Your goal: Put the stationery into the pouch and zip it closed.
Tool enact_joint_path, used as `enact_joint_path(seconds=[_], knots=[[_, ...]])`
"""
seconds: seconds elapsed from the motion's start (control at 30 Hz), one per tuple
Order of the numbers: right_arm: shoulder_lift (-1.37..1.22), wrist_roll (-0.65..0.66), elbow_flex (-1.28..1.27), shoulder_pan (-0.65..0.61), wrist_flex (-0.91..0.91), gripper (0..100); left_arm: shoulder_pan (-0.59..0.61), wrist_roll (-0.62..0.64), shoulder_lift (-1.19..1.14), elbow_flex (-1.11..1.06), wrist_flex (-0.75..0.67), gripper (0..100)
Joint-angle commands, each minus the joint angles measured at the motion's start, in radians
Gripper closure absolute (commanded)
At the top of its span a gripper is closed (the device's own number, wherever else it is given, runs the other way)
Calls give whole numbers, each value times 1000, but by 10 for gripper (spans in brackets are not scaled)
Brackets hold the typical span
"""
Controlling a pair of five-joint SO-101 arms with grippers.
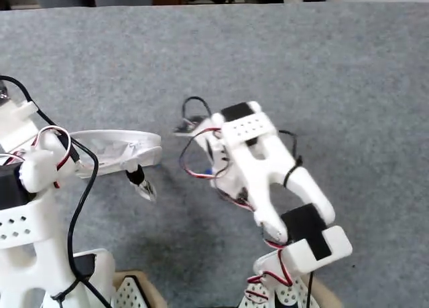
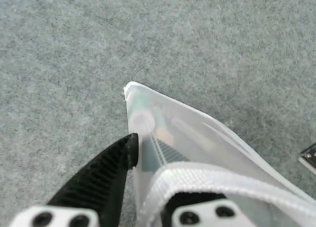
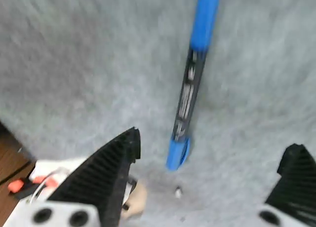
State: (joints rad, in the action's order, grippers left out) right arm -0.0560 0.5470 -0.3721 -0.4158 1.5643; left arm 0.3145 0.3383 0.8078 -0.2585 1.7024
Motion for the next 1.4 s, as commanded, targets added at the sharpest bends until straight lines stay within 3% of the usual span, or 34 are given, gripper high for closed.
enact_joint_path(seconds=[0.0,0.27,0.53,0.77,1.13,1.37], knots=[[-61,-49,87,-52,-52,567,-4,3,21,22,-18,971],[-383,-72,292,-57,-72,567,-2,3,21,22,-18,971],[-450,-72,346,-72,-60,577,-1,3,21,22,-18,971],[-452,-72,346,-69,-66,848,-1,3,21,22,-18,971],[-455,-72,338,-68,-66,870,-1,3,21,22,-17,971],[-561,-72,346,-68,-66,952,-1,3,21,22,-17,971]])
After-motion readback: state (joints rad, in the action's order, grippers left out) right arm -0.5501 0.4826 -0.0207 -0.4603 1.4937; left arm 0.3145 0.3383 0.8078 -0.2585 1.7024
